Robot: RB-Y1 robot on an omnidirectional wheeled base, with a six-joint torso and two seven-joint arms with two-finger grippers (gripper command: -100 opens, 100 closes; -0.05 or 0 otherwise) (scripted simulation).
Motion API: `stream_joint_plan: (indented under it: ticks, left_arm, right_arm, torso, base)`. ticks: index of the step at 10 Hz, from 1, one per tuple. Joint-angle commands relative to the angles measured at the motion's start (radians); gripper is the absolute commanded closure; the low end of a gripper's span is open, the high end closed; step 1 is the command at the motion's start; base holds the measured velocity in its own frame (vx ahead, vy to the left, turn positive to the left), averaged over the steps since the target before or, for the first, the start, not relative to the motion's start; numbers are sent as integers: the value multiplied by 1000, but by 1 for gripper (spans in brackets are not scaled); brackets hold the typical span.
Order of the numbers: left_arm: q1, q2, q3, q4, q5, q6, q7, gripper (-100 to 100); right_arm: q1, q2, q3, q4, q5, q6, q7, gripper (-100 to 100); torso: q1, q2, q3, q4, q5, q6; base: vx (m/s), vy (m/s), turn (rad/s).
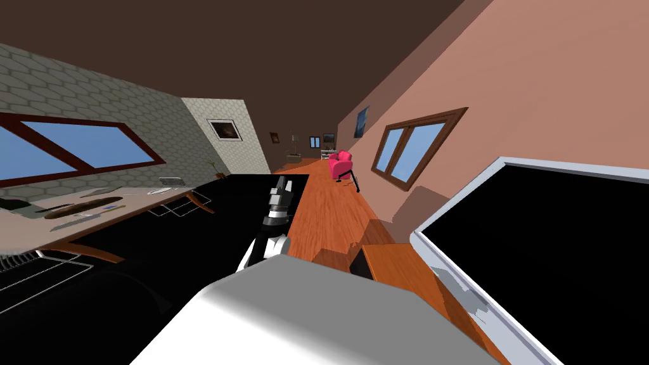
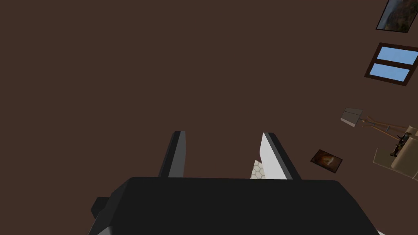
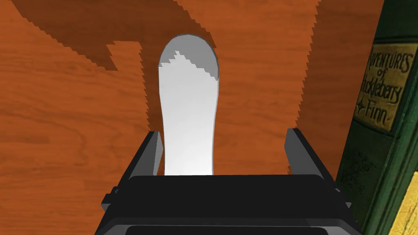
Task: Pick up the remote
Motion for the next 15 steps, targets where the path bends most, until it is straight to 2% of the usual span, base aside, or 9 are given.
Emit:
stream_joint_plan:
  ticks: [1,3,7,8,9,10,13,14,15]
  left_arm:
    - [0,0,0,0,0,0,0,0]
    - [0,0,0,0,0,0,0,0]
    - [0,0,0,0,0,0,0,0]
    - [0,0,0,0,0,0,0,0]
    - [0,0,0,0,0,0,0,0]
    - [0,0,0,0,0,0,0,0]
    - [0,0,0,0,0,0,0,0]
    - [0,0,0,0,0,0,0,0]
    - [0,0,0,0,0,0,0,0]
  right_arm:
    - [-4,-5,-11,30,-10,24,-13,-100]
    - [-17,-15,-35,84,-23,83,-55,-100]
    - [-27,-23,-56,139,-34,144,-94,-100]
    - [-26,-24,-53,128,-32,134,-86,-100]
    - [-26,-24,-53,127,-33,140,-89,0]
    - [-28,-4,-47,142,-30,105,-78,-100]
    - [-31,27,-38,164,-28,54,-62,-100]
    - [-34,17,-40,173,-29,59,-63,-100]
    - [-34,18,-40,175,-29,53,-62,100]
  torso:
    - [0,0,0,0,0,0]
    - [0,0,0,0,0,0]
    - [0,1,1,0,0,1]
    - [0,1,1,0,0,1]
    - [1,1,1,0,0,1]
    - [2,1,0,0,0,1]
    - [3,0,0,0,0,1]
    - [3,0,0,0,1,1]
    - [3,0,0,0,1,1]
  base:
    - [1,-35,90]
    - [-5,-31,181]
    - [-13,-32,103]
    - [-8,-20,23]
    - [0,0,0]
    - [14,-36,-72]
    - [5,-2,-17]
    - [4,5,-8]
    - [0,0,0]
